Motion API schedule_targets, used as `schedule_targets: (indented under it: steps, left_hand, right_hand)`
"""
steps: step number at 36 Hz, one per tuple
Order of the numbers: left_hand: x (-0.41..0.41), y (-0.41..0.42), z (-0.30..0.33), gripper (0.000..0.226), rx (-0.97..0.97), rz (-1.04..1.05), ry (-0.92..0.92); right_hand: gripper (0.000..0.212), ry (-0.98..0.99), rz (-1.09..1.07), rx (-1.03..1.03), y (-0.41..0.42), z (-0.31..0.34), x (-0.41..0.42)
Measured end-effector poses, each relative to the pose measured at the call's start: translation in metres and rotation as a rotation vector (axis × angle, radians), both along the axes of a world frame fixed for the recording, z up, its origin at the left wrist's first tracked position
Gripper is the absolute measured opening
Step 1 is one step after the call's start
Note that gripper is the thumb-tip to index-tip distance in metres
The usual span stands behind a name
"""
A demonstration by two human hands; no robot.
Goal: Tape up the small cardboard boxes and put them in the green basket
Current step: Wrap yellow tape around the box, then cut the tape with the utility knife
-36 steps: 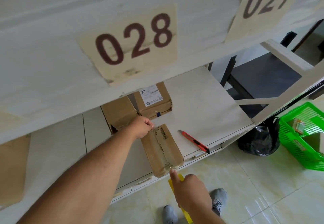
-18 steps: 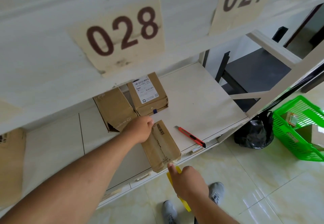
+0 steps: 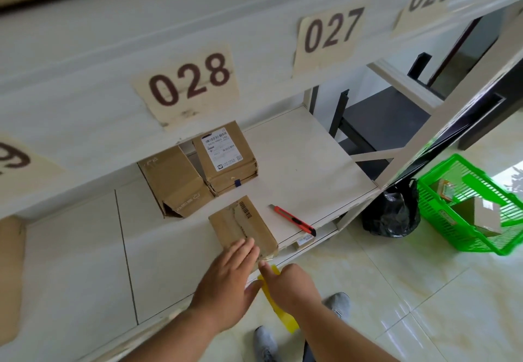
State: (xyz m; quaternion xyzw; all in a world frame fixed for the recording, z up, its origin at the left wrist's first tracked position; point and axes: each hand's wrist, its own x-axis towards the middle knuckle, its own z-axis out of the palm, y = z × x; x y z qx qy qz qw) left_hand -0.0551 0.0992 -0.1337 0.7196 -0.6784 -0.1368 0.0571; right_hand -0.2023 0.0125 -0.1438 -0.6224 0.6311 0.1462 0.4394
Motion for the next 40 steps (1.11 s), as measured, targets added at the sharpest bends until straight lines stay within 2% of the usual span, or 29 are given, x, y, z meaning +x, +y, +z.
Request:
schedule_targets:
  steps: [3, 5, 10, 12, 15, 18, 22, 25, 27, 28, 30, 32, 34, 35, 37, 40]
  left_hand:
    - [0.006, -0.003, -0.012, 0.052, -0.009, 0.007, -0.011]
    - [0.009, -0.008, -0.013, 0.061, 0.021, 0.011, -0.008]
    - [0.008, -0.011, -0.015, 0.048, -0.022, 0.013, -0.002]
    - [0.007, -0.011, -0.018, 0.048, -0.053, 0.016, 0.007]
    - [0.005, -0.012, -0.018, 0.060, -0.056, 0.021, 0.013]
    - [0.006, -0.014, -0.015, 0.058, -0.047, 0.043, 0.053]
    - [0.006, -0.017, -0.006, 0.052, 0.009, 0.095, 0.118]
    - [0.002, -0.019, 0.003, 0.052, 0.016, 0.113, 0.134]
    - [-0.004, -0.014, 0.011, 0.051, 0.009, 0.180, 0.130]
    - [-0.009, -0.010, 0.016, 0.047, -0.059, 0.251, 0.121]
    - [-0.031, 0.001, 0.023, 0.031, -0.260, 0.540, 0.148]
    - [-0.059, 0.009, 0.028, 0.011, -0.326, 0.944, 0.328]
    - [-0.082, 0.008, 0.021, 0.016, -0.123, 1.244, 0.717]
    - [-0.089, 0.005, 0.016, 0.026, -0.015, 1.306, 0.912]
    - [-0.093, -0.003, 0.010, 0.040, 0.096, 1.333, 1.174]
    - [-0.089, -0.018, 0.007, 0.035, 0.098, 1.368, 1.389]
  right_hand:
    - [0.066, -0.060, -0.011, 0.021, -0.006, 0.005, -0.005]
    - [0.057, -0.100, 0.010, 0.047, -0.010, 0.007, -0.008]
    - [0.039, -0.163, -0.034, 0.123, -0.014, 0.010, -0.015]
    - [0.043, -0.153, -0.036, 0.124, -0.017, 0.011, -0.015]
    - [0.052, -0.109, 0.026, 0.116, -0.017, 0.012, -0.009]
    - [0.057, -0.105, 0.062, 0.124, -0.016, 0.003, -0.004]
    - [0.046, -0.184, -0.010, 0.175, -0.017, 0.004, -0.008]
    - [0.027, -0.279, -0.126, 0.302, -0.020, 0.008, -0.014]
    - [0.017, -0.312, -0.150, 0.343, -0.021, 0.006, -0.016]
    - [0.014, -0.322, -0.159, 0.347, -0.021, 0.008, -0.015]
    - [0.014, -0.335, -0.157, 0.358, -0.022, 0.006, -0.015]
    - [0.014, -0.340, -0.159, 0.368, -0.023, 0.007, -0.015]
    - [0.016, -0.346, -0.155, 0.369, -0.024, 0.010, -0.015]
    - [0.018, -0.352, -0.163, 0.372, -0.026, 0.009, -0.015]
    - [0.023, -0.371, -0.177, 0.368, -0.025, 0.010, -0.015]
    - [0.026, -0.398, -0.191, 0.357, -0.025, 0.012, -0.017]
